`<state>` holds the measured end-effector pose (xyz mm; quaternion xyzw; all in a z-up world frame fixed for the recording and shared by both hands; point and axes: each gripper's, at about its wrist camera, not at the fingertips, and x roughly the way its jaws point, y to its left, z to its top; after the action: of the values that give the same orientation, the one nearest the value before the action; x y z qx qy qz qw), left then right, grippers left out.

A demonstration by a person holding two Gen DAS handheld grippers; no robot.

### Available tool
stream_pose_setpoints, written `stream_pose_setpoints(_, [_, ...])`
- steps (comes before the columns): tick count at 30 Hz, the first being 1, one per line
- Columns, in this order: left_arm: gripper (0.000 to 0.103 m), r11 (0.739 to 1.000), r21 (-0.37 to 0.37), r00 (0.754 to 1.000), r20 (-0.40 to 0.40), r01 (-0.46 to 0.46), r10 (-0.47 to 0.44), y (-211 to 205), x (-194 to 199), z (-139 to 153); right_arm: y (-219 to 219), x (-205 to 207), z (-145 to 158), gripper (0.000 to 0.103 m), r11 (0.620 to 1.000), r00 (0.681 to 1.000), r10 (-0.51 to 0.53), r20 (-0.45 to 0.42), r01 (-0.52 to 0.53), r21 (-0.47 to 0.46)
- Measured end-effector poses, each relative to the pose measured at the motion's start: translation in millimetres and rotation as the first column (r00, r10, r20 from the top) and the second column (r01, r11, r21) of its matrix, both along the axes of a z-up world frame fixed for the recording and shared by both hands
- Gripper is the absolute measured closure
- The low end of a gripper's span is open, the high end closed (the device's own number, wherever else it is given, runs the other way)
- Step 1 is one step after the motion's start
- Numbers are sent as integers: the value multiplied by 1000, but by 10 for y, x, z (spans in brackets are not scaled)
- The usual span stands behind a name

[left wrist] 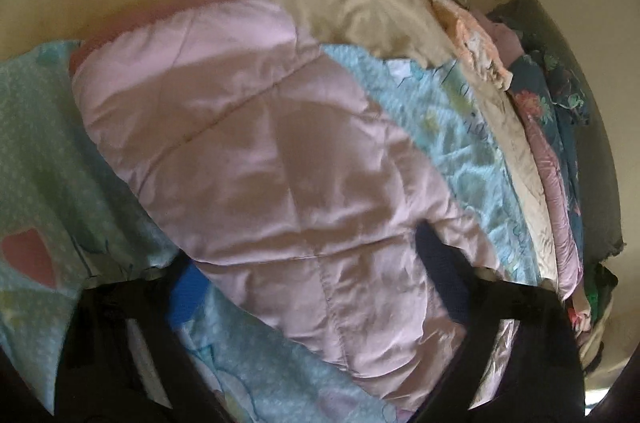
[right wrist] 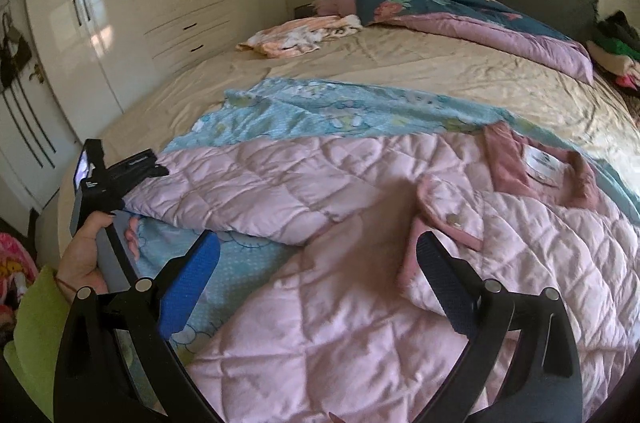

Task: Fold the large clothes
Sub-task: 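Move the left tool to the other sleeve cuff and grasp it, then lift the held sleeve with the left tool and carry it over the jacket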

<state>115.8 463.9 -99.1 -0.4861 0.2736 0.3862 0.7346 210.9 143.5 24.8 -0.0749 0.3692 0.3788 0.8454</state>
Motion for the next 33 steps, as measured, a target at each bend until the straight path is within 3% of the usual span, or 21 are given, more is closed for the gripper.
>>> stream_pose_setpoints(1, [56, 1000, 10, 1000, 14, -1, 1, -6, -22, 38, -60, 6, 0, 5, 1000, 1000, -12, -1, 12, 5])
stream_pose_setpoints(3, [82, 1000, 22, 998, 67, 1, -2, -13, -68, 117, -180, 32, -4, 5, 999, 999, -37, -5, 37, 15])
stream_pose_setpoints(4, [85, 999, 41, 996, 89, 9, -13, -27, -86, 201, -229, 39, -3, 5, 999, 999, -46, -9, 46, 20])
stream_pose_setpoints(10, [90, 987, 148, 978, 189, 66, -94, -247, -51, 697, -579, 58, 7, 5, 993, 994, -108, -15, 109, 44])
stream_pose_setpoints(16, [91, 957, 257, 950, 242, 132, -196, -561, 23, 1127, -940, 58, 62, 5, 983, 985, -172, -10, 173, 65])
stream_pose_setpoints(25, [92, 913, 360, 909, 285, 193, -305, -1073, 92, 1513, -1481, -24, 119, 5, 963, 965, -261, 15, 260, 74])
stream_pose_setpoints(33, [92, 856, 446, 867, 282, 261, -411, -1481, 237, 1771, -1945, -83, 158, 5, 941, 943, -331, 18, 329, 82])
